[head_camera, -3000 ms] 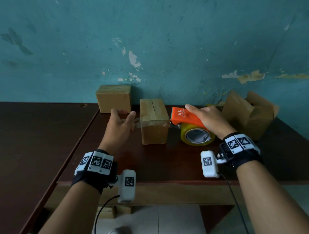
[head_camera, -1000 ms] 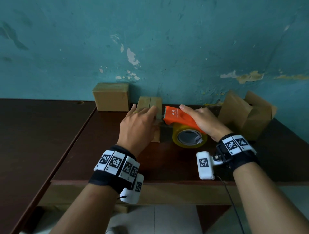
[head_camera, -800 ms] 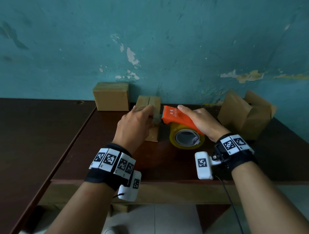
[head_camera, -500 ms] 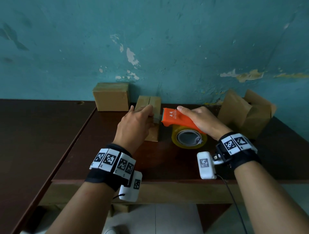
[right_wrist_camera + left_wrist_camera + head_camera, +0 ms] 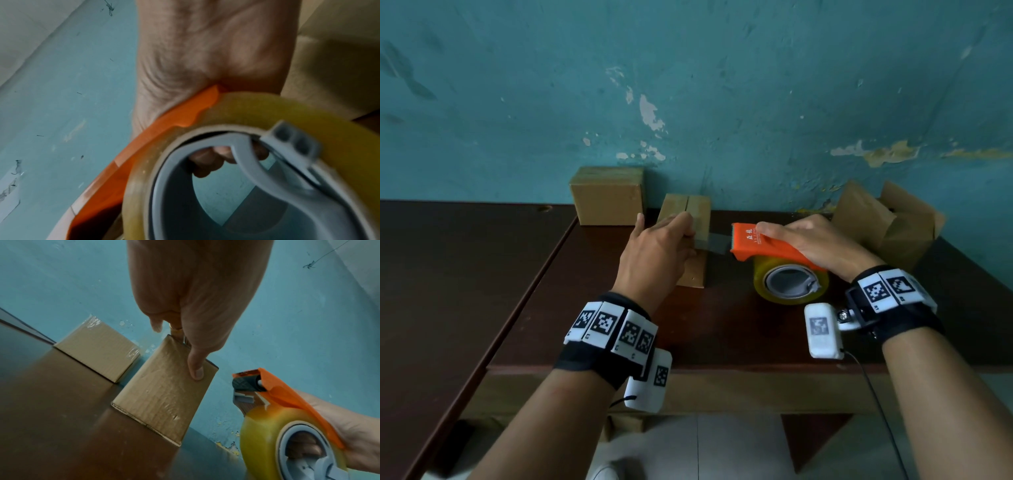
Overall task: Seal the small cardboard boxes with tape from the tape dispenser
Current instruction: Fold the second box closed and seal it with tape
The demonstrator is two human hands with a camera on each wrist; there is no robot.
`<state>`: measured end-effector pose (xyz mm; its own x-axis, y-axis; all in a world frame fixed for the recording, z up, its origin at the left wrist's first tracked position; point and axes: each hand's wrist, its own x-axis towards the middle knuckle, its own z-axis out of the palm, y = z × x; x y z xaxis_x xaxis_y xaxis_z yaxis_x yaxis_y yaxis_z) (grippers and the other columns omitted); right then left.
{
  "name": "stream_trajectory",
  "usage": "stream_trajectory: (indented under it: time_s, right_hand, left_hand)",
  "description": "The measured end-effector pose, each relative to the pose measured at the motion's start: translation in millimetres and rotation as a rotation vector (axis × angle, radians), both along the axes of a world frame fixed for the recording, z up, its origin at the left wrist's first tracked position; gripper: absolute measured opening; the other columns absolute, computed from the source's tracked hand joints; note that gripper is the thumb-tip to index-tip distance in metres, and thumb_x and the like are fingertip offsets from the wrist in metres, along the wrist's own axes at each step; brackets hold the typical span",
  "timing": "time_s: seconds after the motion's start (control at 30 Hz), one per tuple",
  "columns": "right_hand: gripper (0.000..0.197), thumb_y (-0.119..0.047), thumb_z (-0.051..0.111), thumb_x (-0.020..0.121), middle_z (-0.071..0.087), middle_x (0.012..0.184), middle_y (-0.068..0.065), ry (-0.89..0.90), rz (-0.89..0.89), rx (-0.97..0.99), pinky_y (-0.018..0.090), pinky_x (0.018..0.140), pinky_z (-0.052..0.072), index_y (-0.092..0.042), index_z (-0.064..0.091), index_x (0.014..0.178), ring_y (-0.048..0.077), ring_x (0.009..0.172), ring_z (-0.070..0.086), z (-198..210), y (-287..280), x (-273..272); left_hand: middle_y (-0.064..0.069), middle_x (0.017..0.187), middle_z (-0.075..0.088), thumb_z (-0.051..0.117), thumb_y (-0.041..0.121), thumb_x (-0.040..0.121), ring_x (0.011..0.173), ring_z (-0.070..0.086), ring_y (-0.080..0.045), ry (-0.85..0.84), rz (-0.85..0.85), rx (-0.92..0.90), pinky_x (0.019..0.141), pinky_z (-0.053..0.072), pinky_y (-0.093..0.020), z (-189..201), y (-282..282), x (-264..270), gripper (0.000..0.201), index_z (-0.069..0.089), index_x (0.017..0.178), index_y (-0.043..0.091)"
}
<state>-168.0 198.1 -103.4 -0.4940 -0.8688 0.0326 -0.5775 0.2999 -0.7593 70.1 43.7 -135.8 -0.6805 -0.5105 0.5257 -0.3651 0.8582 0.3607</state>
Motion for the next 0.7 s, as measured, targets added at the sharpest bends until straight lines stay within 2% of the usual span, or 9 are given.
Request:
stream_trajectory:
  time_s: [0.07, 0.1, 0.2, 0.27, 0.33, 0.43, 0.5, 0.57, 0.7]
  right_hand:
    - [0.091, -0.089, 0.067, 0.073, 0.058, 0.068, 0.012, 0.009, -0.001, 0.018, 0.037, 0.070, 0.041, 0.002, 0.065, 0.077, 0.022, 0.060, 0.055, 0.3, 3.0, -3.1]
    - [0.090, -0.088, 0.066, 0.073, 0.058, 0.067, 0.011, 0.022, -0.001, 0.031, 0.036, 0.069, 0.041, 0.002, 0.066, 0.077, 0.022, 0.059, 0.056, 0.4, 3.0, -3.0]
    - [0.086, -0.095, 0.067, 0.066, 0.059, 0.065, 0.009, 0.043, 0.008, 0.063, 0.035, 0.068, 0.042, -0.009, 0.069, 0.077, 0.022, 0.059, 0.058, 1.2, 1.9, -2.6]
    - [0.100, -0.097, 0.067, 0.059, 0.062, 0.069, 0.012, 0.038, 0.008, 0.074, 0.036, 0.069, 0.044, 0.000, 0.071, 0.083, 0.024, 0.062, 0.060, 2.3, 1.8, -6.5]
    - [0.116, -0.098, 0.069, 0.054, 0.064, 0.073, 0.015, 0.027, 0.000, 0.091, 0.038, 0.072, 0.046, 0.012, 0.067, 0.092, 0.026, 0.065, 0.062, 4.3, 2.8, -9.4]
    - [0.128, -0.104, 0.066, 0.043, 0.064, 0.075, 0.015, 0.039, 0.008, 0.113, 0.038, 0.073, 0.047, 0.013, 0.067, 0.093, 0.027, 0.066, 0.062, 5.5, 3.1, -9.6]
    - [0.113, -0.105, 0.065, 0.046, 0.063, 0.072, 0.013, 0.056, 0.019, 0.133, 0.037, 0.072, 0.047, 0.001, 0.071, 0.085, 0.026, 0.064, 0.062, 4.5, 1.7, -6.9]
    - [0.096, -0.103, 0.063, 0.051, 0.061, 0.068, 0.009, 0.096, 0.010, 0.154, 0.036, 0.071, 0.046, -0.011, 0.069, 0.079, 0.023, 0.061, 0.061, 4.8, -1.2, -1.4]
    - [0.079, -0.096, 0.066, 0.061, 0.059, 0.058, 0.002, 0.183, -0.068, 0.202, 0.034, 0.067, 0.046, -0.018, 0.064, 0.066, 0.017, 0.056, 0.060, 6.0, -12.6, 11.0]
  left_hand:
    - [0.004, 0.117, 0.071, 0.076, 0.016, 0.091, 0.109, 0.069, -0.023, -0.003, -0.003, 0.001, 0.125, 0.021, -0.052, 0.6, -0.4, -0.4, 0.026, 0.060, 0.112, 0.019]
    - [0.005, 0.118, 0.071, 0.076, 0.018, 0.092, 0.110, 0.069, -0.022, -0.010, 0.001, 0.006, 0.125, 0.021, -0.052, 1.0, -0.6, 0.0, 0.027, 0.060, 0.113, 0.020]
    - [0.007, 0.121, 0.070, 0.074, 0.021, 0.093, 0.112, 0.068, -0.021, -0.032, 0.020, 0.027, 0.125, 0.020, -0.050, 3.0, -0.7, 1.2, 0.029, 0.060, 0.118, 0.022]
    - [0.008, 0.122, 0.070, 0.074, 0.021, 0.093, 0.113, 0.069, -0.021, -0.034, 0.033, 0.039, 0.125, 0.019, -0.050, 4.6, 0.9, 1.8, 0.028, 0.060, 0.118, 0.023]
    - [0.008, 0.121, 0.070, 0.075, 0.020, 0.093, 0.111, 0.069, -0.021, -0.023, 0.042, 0.043, 0.126, 0.019, -0.049, 4.9, 2.5, 2.2, 0.027, 0.061, 0.117, 0.023]
    - [0.005, 0.119, 0.071, 0.075, 0.019, 0.093, 0.110, 0.069, -0.023, -0.020, 0.048, 0.043, 0.126, 0.019, -0.048, 6.9, 4.3, 2.2, 0.027, 0.062, 0.116, 0.022]
    - [0.004, 0.122, 0.070, 0.074, 0.020, 0.094, 0.111, 0.068, -0.024, -0.039, 0.047, 0.053, 0.126, 0.018, -0.047, 8.3, 4.8, 3.0, 0.026, 0.061, 0.117, 0.021]
    - [0.004, 0.124, 0.070, 0.073, 0.020, 0.095, 0.112, 0.068, -0.025, -0.043, 0.035, 0.056, 0.126, 0.018, -0.047, 9.4, 4.1, 3.5, 0.024, 0.060, 0.115, 0.020]
    - [0.004, 0.125, 0.070, 0.071, 0.016, 0.095, 0.112, 0.067, -0.029, -0.062, 0.016, 0.054, 0.124, 0.023, -0.049, 10.1, 4.3, 4.1, 0.022, 0.059, 0.114, 0.019]
